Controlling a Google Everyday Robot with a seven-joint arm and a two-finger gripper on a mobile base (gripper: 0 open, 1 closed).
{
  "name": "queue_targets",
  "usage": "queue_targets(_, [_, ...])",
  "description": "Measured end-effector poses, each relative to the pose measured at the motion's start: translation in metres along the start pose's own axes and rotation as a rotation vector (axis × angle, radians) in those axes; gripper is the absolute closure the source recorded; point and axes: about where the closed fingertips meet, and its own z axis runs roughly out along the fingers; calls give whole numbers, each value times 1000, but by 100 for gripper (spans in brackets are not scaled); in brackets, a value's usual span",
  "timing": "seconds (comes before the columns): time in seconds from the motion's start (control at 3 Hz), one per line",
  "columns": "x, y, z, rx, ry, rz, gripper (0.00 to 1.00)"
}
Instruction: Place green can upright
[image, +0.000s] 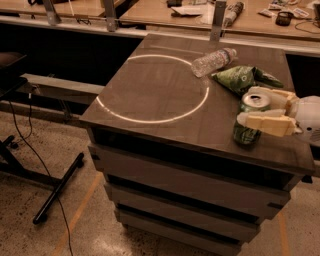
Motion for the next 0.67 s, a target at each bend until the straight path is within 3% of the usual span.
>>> queue_targets(0.67, [17,14,13,-8,24,-18,0])
